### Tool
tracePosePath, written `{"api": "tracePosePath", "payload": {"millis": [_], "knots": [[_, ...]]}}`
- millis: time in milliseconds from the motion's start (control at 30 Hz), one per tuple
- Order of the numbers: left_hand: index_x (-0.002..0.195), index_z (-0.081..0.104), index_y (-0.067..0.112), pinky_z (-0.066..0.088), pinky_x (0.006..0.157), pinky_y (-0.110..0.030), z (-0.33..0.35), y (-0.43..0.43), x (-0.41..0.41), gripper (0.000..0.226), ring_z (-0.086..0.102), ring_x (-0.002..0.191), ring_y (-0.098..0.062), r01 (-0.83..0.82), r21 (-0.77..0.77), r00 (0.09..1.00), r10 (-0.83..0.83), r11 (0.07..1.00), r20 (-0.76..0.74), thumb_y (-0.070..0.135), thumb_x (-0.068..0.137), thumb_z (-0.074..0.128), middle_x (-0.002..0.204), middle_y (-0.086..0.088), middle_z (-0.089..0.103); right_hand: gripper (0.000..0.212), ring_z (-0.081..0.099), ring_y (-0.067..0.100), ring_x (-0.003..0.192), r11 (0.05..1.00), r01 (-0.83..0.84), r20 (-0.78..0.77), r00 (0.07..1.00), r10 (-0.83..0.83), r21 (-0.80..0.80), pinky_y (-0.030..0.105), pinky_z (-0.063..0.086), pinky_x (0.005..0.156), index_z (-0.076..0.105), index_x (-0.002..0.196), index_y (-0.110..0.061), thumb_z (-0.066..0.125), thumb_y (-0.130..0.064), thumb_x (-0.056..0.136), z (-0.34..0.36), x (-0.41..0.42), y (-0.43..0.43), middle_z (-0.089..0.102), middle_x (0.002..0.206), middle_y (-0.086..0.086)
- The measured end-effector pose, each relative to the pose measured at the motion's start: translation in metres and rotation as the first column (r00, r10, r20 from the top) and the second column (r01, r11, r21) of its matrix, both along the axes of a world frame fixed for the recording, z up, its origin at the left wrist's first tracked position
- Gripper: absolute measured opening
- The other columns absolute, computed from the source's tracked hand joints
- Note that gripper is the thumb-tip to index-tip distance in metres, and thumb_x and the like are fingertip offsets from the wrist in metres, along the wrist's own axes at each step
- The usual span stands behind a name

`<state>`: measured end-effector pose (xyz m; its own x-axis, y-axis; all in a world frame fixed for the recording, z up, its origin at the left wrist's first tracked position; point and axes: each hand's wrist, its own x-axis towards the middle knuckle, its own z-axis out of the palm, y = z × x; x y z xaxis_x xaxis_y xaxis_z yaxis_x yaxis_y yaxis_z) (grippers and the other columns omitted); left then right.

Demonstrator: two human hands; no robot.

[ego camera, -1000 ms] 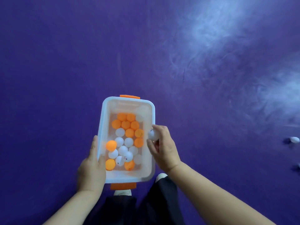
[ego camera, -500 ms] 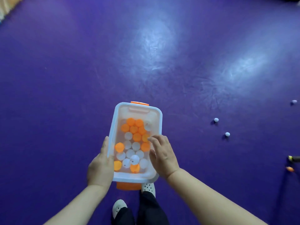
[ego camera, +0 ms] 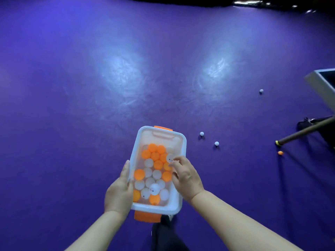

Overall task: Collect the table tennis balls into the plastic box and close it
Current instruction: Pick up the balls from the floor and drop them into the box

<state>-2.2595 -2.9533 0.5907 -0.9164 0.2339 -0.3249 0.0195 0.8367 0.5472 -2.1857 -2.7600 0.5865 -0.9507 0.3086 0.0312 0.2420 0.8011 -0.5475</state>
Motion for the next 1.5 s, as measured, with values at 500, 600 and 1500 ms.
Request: {"api": "tracePosePath", "payload": {"millis": [500, 600, 1500], "knots": [[0.148, 0.018, 0.036, 0.035, 0.061, -0.029, 0.049, 0.213, -0.107, 0.056, 0.048, 0.066, -0.021, 0.123, -0.014, 0.992, -0.123, 0.992, 0.029, 0.026, 0.097, 0.039, 0.076, -0.004, 0.055, 0.026, 0.06, 0.027, 0.084, 0.965, 0.259, 0.051, 0.965, -0.257, -0.038, 0.03, 0.045, 0.065, 0.065, 0.091, -0.009, 0.043, -0.009, 0.077, 0.042, -0.089, 0.192, 0.058, 0.106, 0.003], [0.148, 0.016, 0.035, 0.036, 0.06, -0.028, 0.049, 0.246, -0.128, 0.055, 0.049, 0.066, -0.019, 0.171, -0.016, 0.985, -0.171, 0.985, 0.04, 0.028, 0.098, 0.037, 0.076, -0.002, 0.055, 0.022, 0.059, 0.024, 0.089, 0.946, 0.32, 0.039, 0.947, -0.318, -0.046, 0.031, 0.048, 0.067, 0.065, 0.093, -0.01, 0.049, -0.003, 0.079, 0.044, -0.101, 0.22, 0.057, 0.107, 0.002], [0.147, 0.02, 0.036, 0.038, 0.055, -0.032, 0.019, 0.634, -0.292, 0.055, 0.054, 0.064, -0.026, 0.701, -0.06, 0.711, -0.689, 0.711, 0.144, 0.028, 0.095, 0.037, 0.077, -0.012, 0.062, 0.02, 0.057, 0.021, 0.087, 0.341, 0.928, 0.234, 0.368, -0.9, -0.148, 0.034, 0.046, 0.068, 0.064, 0.092, -0.014, 0.046, -0.006, 0.086, 0.037, -0.167, 0.486, 0.057, 0.102, -0.002]]}}
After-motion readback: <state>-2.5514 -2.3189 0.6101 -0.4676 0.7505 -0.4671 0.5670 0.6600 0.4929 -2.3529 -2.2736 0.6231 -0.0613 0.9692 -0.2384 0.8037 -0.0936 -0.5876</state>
